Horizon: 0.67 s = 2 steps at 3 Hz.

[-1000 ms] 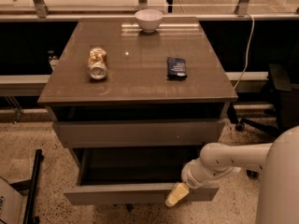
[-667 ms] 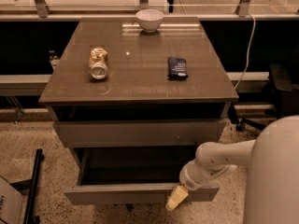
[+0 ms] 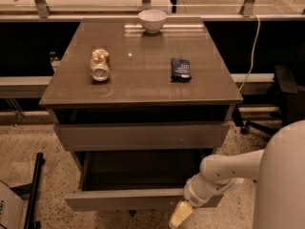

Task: Open middle drawer

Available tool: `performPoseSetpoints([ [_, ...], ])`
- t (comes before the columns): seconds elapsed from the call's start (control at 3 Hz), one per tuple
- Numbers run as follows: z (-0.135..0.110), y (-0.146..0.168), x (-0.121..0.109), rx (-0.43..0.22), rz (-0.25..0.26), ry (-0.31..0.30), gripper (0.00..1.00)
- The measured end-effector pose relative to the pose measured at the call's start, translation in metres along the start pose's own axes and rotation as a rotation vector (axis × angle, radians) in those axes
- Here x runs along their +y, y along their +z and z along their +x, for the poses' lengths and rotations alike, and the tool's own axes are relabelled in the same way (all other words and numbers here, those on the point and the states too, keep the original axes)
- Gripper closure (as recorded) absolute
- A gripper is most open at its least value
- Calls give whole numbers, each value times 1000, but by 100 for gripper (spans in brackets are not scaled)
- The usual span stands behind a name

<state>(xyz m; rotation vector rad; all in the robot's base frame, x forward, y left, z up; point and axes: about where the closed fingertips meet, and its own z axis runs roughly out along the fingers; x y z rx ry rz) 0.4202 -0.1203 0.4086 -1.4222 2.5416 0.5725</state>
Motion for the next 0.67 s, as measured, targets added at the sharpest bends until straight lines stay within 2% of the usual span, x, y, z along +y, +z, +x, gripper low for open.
performPoseSetpoints([
  [0.33, 7, 3, 14, -10, -26, 17, 0],
  [0.67, 5, -1, 15, -10, -26, 17, 0],
])
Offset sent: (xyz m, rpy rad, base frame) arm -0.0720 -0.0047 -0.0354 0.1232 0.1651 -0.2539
